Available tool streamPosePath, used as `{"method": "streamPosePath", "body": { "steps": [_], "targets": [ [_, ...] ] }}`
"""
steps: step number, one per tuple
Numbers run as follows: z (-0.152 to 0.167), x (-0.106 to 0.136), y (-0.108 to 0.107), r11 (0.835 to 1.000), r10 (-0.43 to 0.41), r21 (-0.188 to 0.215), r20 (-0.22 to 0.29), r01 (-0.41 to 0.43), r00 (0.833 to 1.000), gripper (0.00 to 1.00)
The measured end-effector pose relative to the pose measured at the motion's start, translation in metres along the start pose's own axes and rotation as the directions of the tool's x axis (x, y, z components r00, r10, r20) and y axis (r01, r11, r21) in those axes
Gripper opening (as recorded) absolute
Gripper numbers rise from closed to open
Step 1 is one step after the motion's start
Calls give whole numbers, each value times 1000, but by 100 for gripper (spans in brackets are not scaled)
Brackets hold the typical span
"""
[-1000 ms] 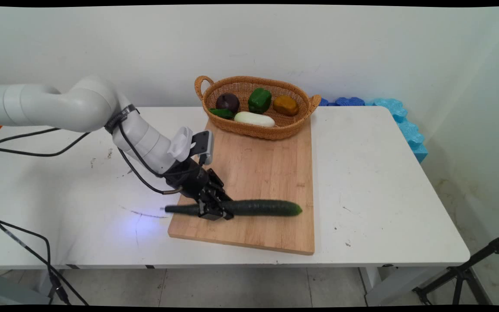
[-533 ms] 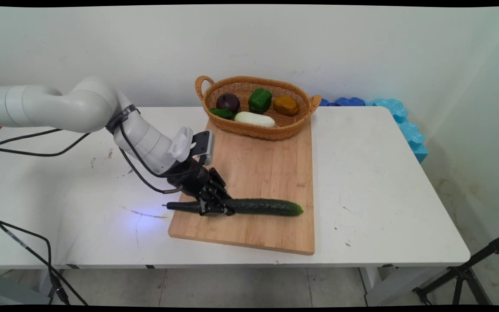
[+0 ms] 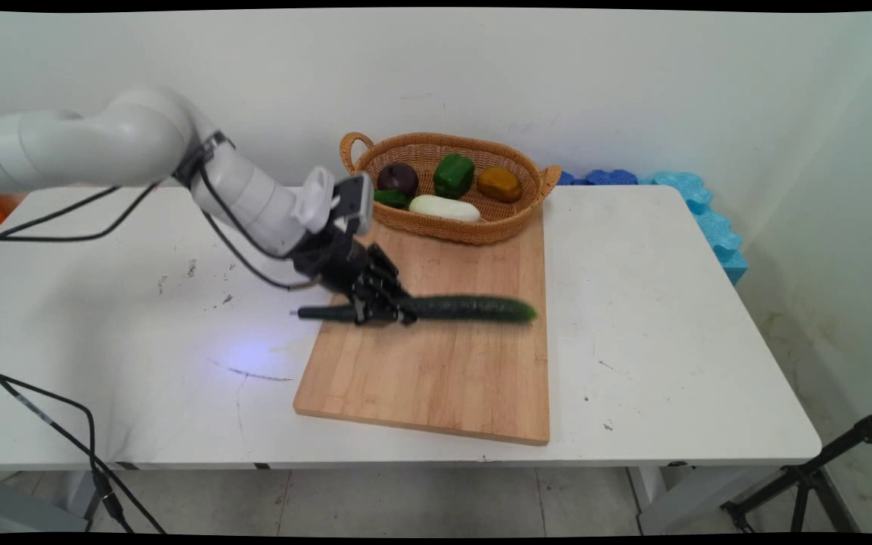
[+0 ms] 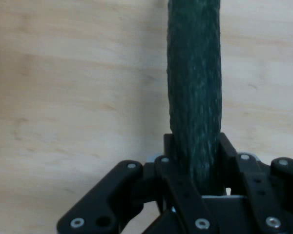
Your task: Place the picked object in the vegetable basket
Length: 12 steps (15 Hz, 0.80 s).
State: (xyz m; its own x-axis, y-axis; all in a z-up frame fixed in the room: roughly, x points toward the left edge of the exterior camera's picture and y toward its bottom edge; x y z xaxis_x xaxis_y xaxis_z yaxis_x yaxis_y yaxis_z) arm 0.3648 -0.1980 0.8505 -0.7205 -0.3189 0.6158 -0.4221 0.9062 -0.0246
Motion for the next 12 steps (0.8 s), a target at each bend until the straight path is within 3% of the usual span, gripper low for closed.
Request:
{"method": "streamPosePath", "body": {
  "steps": [5, 12],
  "targets": [
    [-29, 25, -43, 993, 61, 101, -12, -60, 998, 0],
    [-43, 46, -112, 960, 160, 230, 20, -161, 987, 0]
  ]
}}
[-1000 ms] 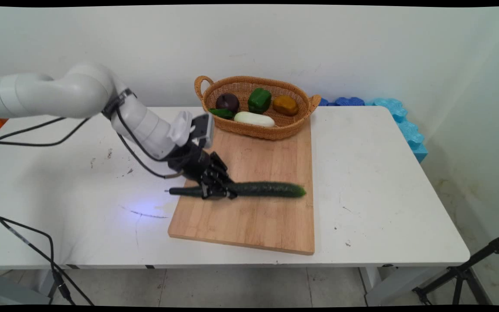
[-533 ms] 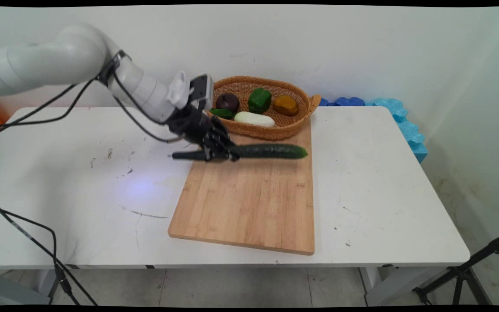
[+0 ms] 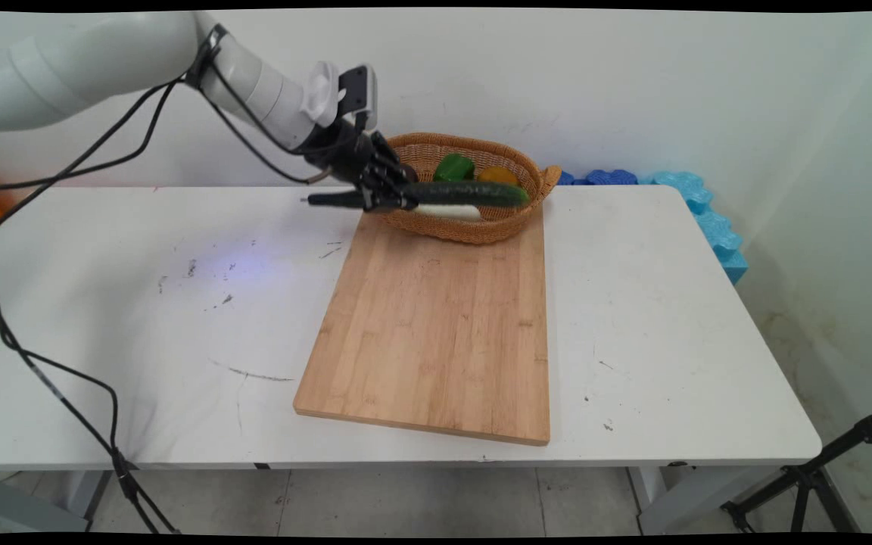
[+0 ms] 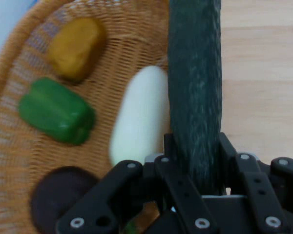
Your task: Place the picked object in the vegetable basket
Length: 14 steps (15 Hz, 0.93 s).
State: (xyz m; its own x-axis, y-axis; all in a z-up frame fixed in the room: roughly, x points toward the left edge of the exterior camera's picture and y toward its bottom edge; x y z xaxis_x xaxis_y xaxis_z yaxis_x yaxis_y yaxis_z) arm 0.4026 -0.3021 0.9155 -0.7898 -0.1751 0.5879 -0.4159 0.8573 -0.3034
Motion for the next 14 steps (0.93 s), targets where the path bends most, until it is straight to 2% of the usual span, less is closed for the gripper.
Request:
{"method": "streamPosePath", "body": {
  "steps": [6, 13, 14],
  "targets": [
    [23, 3, -48, 993, 98, 70, 28, -99, 995, 0],
    [56, 0, -71, 982, 167, 81, 45, -170, 985, 0],
    [59, 0, -73, 981, 173, 81, 46, -177, 984, 100]
  ]
}}
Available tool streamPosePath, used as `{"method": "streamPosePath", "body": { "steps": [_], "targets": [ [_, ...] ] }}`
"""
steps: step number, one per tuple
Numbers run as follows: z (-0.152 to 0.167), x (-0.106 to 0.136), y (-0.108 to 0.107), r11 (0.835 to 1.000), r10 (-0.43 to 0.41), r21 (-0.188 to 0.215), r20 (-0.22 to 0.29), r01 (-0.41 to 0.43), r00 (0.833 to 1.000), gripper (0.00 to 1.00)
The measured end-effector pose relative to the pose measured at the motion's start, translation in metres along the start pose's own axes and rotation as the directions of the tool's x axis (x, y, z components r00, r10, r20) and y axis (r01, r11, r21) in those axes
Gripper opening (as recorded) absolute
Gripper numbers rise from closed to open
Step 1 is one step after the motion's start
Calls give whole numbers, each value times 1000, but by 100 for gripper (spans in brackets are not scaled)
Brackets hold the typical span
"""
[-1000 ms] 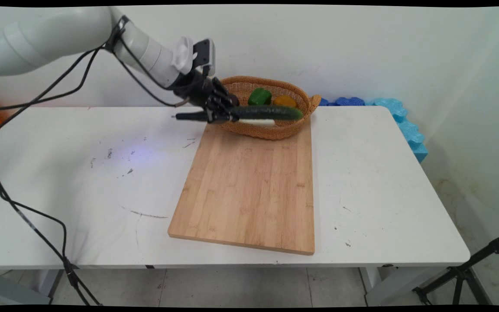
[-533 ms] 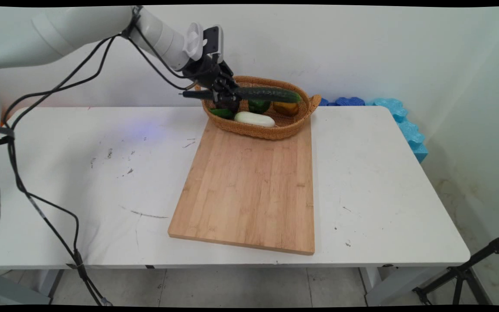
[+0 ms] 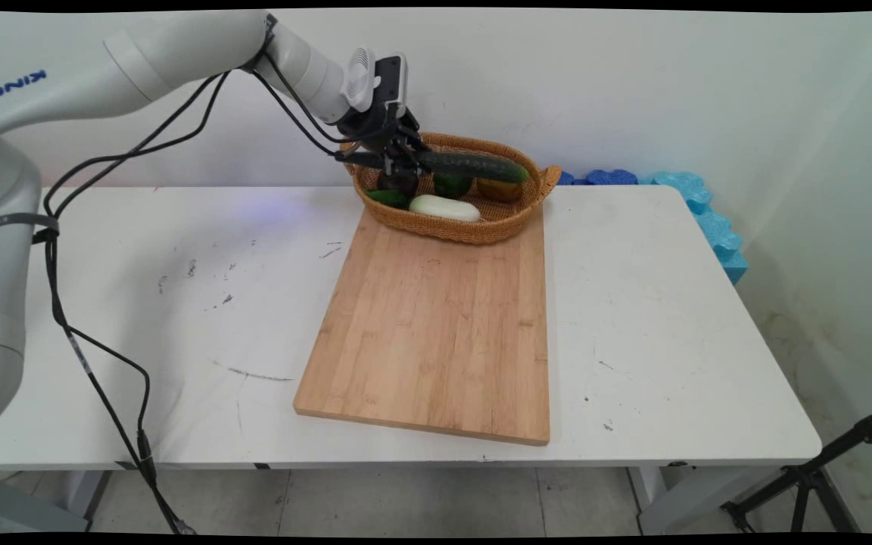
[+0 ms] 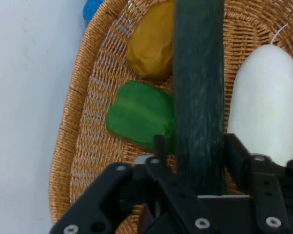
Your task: Place the picked object in the vegetable basket
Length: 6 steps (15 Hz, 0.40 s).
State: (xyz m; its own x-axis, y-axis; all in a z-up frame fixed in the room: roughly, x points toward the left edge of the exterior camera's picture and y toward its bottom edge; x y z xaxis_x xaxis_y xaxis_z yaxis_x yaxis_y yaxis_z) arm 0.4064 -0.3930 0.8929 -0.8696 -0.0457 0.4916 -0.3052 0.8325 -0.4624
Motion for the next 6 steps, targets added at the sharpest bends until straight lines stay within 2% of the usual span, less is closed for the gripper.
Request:
{"method": "streamPosePath", "body": {
  "steps": [6],
  "targets": [
    [10, 0, -2, 999, 43, -3, -6, -43, 999, 100]
  ]
}}
